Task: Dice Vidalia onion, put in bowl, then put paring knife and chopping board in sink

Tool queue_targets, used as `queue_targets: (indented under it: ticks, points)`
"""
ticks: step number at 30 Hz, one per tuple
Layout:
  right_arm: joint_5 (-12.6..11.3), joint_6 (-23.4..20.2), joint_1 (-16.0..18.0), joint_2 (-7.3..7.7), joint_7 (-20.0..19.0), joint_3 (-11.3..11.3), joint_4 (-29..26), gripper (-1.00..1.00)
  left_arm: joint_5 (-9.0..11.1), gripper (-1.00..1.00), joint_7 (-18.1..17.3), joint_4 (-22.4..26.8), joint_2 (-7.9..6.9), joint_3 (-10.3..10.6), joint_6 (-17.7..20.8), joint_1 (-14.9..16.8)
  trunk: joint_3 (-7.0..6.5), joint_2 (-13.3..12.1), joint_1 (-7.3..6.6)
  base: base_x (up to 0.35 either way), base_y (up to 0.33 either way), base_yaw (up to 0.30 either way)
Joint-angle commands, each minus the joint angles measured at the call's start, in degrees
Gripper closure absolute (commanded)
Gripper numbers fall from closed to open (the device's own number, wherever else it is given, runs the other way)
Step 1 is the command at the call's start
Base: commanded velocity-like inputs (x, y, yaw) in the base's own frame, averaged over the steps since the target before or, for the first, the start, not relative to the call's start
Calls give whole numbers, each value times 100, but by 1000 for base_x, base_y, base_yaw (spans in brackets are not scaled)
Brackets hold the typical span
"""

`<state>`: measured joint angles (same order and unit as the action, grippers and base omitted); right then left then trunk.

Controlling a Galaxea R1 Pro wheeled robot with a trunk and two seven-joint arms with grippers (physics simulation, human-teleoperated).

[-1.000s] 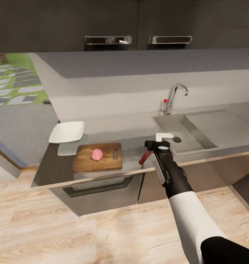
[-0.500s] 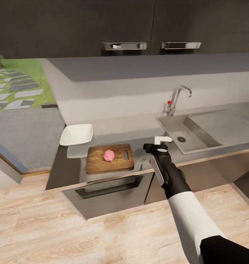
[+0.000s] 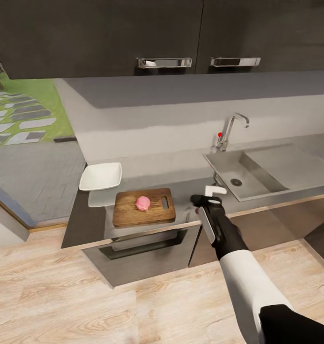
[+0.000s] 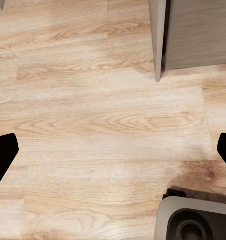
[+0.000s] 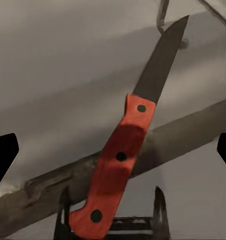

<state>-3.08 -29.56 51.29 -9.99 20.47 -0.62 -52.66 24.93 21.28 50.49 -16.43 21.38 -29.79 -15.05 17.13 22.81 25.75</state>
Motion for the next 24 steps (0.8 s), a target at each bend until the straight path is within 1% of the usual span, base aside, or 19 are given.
queue_targets:
  ticks: [1,2,5,9,12,21,24]
  points:
    - [-33,-22,4,-1,37,48,5,-100,30,-100,42,9,-9,32,-18,2,9,11,4,0,0,0]
    - [-30,-19,4,-1,36,157,19,-100,30,-100,42,10,-9,32,-18,2,9,11,4,0,0,0]
    - [-27,-17,4,-1,36,341,54,-100,30,-100,42,7,-9,32,-18,2,9,11,4,0,0,0]
    - [-26,-10,4,-1,36,448,156,-100,30,-100,42,6,-9,32,-18,2,9,11,4,0,0,0]
    - [-26,14,4,-1,36,485,237,-100,30,-100,42,5,-9,32,-18,2,9,11,4,13,0,0]
    - [-26,20,4,-1,36,492,331,-100,30,-100,42,5,-9,32,-18,2,9,11,4,78,0,0]
    - [-26,25,4,-1,36,486,365,-100,30,-100,42,5,-9,32,-18,2,9,11,4,7,111,0]
